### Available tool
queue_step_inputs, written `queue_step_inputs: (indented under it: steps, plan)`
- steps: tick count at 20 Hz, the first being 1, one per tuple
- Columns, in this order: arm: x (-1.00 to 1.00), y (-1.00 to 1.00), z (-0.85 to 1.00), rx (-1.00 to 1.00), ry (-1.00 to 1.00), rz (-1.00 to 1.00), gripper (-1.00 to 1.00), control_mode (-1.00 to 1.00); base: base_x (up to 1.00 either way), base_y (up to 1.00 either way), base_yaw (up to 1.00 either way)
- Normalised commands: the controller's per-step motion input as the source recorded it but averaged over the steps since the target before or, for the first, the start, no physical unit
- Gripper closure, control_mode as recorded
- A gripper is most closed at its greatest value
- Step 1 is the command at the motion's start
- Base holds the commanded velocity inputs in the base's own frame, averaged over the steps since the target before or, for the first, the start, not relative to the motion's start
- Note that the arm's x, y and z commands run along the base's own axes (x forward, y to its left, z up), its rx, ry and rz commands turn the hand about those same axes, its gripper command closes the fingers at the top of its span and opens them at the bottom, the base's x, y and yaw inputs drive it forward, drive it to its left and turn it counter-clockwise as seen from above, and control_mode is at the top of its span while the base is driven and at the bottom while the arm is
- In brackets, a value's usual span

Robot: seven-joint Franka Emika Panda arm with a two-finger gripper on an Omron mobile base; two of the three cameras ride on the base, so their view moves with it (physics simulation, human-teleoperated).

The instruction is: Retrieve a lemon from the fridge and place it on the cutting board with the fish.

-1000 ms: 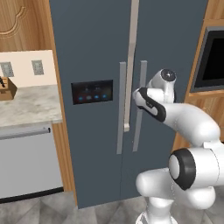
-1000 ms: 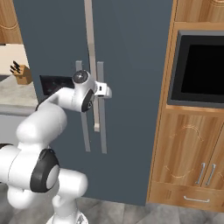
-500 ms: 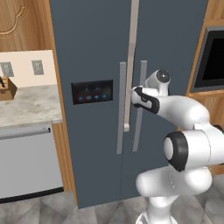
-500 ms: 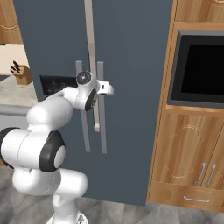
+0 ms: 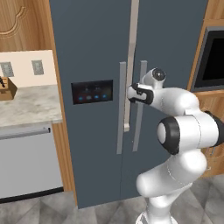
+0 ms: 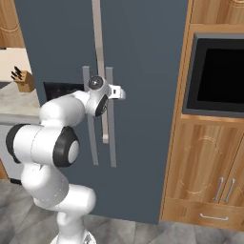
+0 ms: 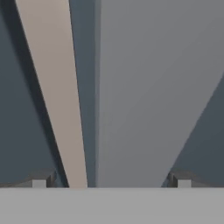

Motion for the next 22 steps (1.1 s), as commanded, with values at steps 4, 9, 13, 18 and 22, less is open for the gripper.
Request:
queue_step_inputs:
  steps: [4,9,13,18,22]
  plan:
    - [0.43,-0.22,-0.02,0.00,0.00,0.07,-1.00,-1.00,0.00,0.00,0.00]
    - [0.42,-0.14,-0.05,0.00,-0.01,0.06,1.00,-1.00,0.00,0.00,0.00]
    - [0.33,-0.06,-0.01,0.00,0.00,0.04,1.00,-1.00,0.00,0.00,0.00]
    - [0.02,-0.02,0.06,0.00,0.05,0.00,1.00,-1.00,0.00,0.00,0.00]
    - [-0.19,-0.18,0.16,-0.01,0.03,-0.02,1.00,-1.00,0.00,0.00,0.00]
